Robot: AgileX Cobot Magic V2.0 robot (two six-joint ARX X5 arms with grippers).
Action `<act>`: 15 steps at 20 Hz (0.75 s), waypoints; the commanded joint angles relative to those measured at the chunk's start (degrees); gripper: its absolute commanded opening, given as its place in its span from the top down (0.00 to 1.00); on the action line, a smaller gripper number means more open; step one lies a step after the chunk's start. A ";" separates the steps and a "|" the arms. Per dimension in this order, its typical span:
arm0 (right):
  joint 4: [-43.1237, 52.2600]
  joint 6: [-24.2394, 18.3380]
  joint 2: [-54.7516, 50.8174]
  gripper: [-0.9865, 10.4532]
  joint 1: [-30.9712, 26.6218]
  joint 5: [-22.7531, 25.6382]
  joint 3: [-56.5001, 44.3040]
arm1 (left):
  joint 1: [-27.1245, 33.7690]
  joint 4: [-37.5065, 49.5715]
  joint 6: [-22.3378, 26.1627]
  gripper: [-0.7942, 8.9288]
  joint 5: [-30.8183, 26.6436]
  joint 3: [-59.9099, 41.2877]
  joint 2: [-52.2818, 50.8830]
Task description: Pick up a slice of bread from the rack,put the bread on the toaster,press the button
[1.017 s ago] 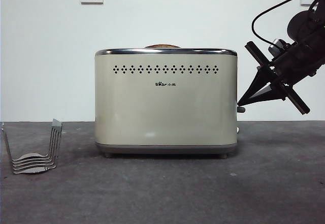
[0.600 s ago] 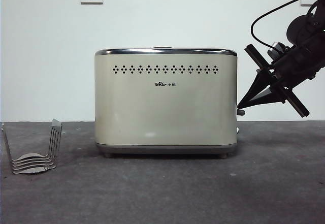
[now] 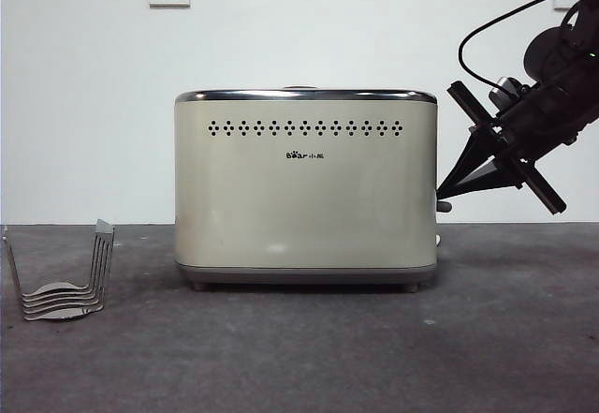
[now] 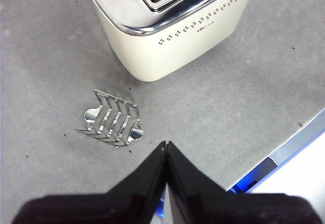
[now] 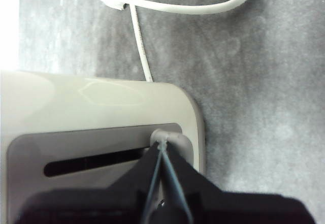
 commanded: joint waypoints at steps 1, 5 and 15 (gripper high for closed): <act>-3.74 -0.76 2.51 0.92 0.33 2.78 0.74 | 0.15 0.11 -0.57 0.92 0.02 -0.35 -0.15; -6.95 -2.10 2.29 0.92 0.35 2.43 4.31 | 0.15 0.11 -0.57 0.92 0.02 -0.35 -0.15; -7.28 -2.75 -2.64 0.92 1.14 2.19 4.83 | 0.15 0.11 -0.55 0.92 0.02 -0.35 0.09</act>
